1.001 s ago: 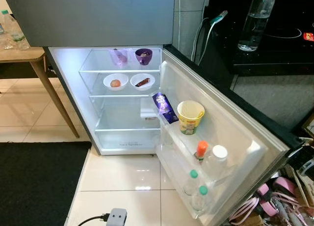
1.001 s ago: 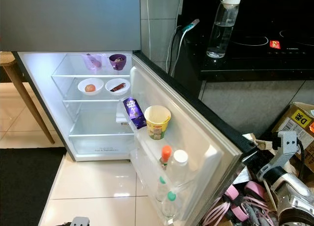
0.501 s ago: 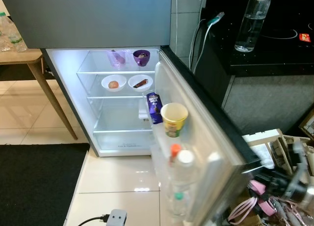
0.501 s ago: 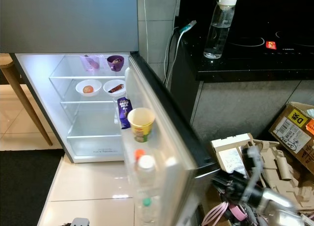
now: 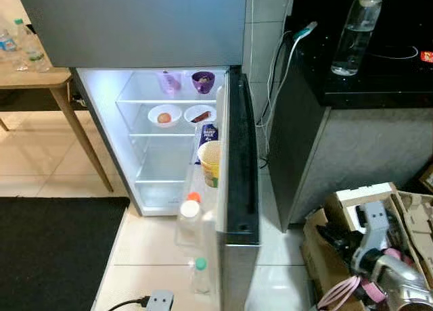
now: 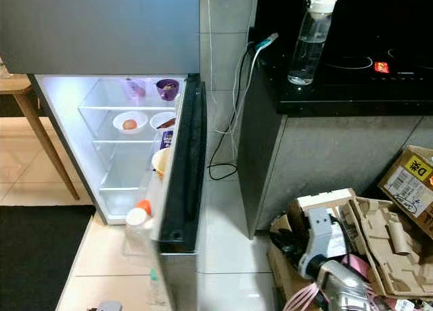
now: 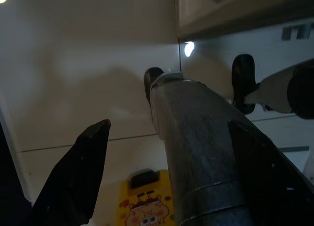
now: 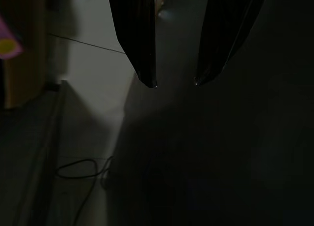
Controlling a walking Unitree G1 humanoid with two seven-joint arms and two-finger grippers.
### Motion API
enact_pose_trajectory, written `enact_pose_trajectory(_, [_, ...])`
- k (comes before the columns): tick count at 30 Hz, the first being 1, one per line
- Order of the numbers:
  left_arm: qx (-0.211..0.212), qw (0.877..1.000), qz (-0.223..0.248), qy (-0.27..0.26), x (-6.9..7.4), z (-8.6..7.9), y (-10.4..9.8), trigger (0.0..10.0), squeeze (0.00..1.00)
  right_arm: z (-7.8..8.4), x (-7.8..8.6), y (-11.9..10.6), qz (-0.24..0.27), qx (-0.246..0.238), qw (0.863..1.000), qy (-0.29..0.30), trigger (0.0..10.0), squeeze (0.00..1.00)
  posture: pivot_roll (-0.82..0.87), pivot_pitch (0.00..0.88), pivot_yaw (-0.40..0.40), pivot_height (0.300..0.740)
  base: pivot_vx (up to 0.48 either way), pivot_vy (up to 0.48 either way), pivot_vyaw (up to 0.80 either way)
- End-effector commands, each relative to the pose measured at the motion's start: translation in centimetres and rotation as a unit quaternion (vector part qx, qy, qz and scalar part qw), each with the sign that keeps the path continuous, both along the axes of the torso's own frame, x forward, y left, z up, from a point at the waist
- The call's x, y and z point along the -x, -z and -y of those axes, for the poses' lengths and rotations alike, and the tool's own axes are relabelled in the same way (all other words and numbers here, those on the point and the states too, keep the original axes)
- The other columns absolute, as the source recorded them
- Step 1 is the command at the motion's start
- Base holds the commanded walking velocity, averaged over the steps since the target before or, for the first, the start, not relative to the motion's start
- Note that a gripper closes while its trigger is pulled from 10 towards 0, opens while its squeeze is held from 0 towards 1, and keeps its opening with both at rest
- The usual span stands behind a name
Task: Restocking fridge
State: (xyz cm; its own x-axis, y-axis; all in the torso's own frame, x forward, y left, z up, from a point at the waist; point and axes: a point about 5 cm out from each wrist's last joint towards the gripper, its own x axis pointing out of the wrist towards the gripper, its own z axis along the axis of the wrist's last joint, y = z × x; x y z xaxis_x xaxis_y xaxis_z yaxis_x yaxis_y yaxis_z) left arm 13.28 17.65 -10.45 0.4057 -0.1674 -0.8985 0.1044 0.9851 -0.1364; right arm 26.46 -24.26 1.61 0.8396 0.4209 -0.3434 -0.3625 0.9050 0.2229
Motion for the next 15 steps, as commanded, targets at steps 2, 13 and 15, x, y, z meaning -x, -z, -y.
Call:
enact_pose_trajectory(2, [-0.001, 1.0, -0.019, -0.003, 1.0, 0.0, 0.3, 10.0, 0.0, -2.0, 0.2, 1.1, -0.017, 0.012, 0.999, -0.033, 10.0, 0.0, -0.07, 0.0, -0.001, 0.74, 0.0, 0.0, 0.66])
enact_pose_trajectory(13, [-0.003, 1.0, -0.023, -0.007, 1.3, -0.1, 0.4, 10.0, 0.0, -3.7, 0.9, 3.4, -0.071, 0.095, 0.992, -0.031, 10.0, 0.0, -0.06, 0.0, -0.003, 0.74, 0.0, 0.0, 0.65])
enact_pose_trajectory(15, [-0.003, 1.0, -0.023, -0.007, 1.3, -0.1, 0.4, 10.0, 0.0, -3.7, 1.0, 3.5, -0.072, 0.099, 0.992, -0.03, 10.0, 0.0, -0.06, 0.0, -0.003, 0.74, 0.0, 0.0, 0.66])
